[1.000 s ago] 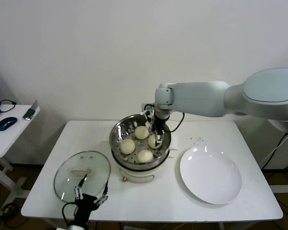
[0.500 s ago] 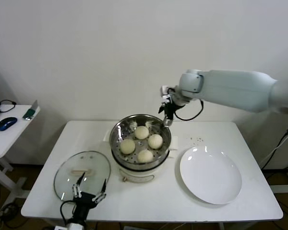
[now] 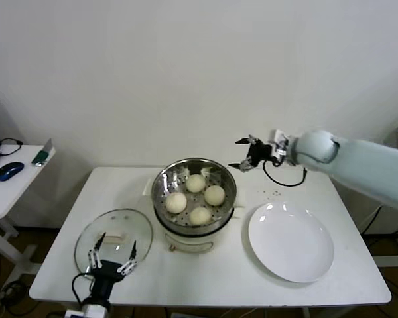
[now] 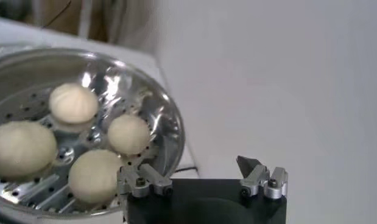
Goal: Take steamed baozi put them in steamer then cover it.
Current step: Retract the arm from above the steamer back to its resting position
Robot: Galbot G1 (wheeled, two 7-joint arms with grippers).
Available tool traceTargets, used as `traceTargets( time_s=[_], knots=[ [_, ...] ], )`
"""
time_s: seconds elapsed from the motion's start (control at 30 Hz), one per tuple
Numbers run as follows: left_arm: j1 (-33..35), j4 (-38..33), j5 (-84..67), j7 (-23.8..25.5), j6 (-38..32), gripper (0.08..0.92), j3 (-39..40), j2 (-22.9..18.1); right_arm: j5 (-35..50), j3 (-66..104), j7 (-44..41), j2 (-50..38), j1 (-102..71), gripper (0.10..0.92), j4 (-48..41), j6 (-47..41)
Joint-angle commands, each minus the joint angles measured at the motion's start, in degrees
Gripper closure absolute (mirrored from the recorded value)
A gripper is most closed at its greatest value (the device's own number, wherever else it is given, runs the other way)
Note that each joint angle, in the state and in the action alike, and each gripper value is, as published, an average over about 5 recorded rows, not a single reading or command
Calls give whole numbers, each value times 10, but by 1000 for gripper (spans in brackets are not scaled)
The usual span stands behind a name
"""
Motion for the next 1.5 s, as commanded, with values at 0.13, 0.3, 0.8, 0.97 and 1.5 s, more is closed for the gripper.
traceTargets(
  time_s=[0.13, 0.3, 0.8, 0.97, 1.5],
  knots=[
    [-2, -23, 39, -7, 0, 177, -8, -2, -57, 519, 86, -129, -487, 203, 77, 71],
    [-2, -29, 90, -3, 3, 177, -12, -5, -84, 667, 93, -100, -641, 203, 97, 83],
    [-12, -42, 466, -2, 45, 177, -66, 17, -158, 982, 134, 127, -948, 203, 203, 12],
    [-28, -13, 582, -11, 52, 177, -63, 32, -165, 1025, 123, 166, -1004, 203, 223, 15],
    [-101, 149, 669, -17, 41, 177, -30, 41, -212, 1058, 107, 248, -1057, 203, 204, 11]
  ],
)
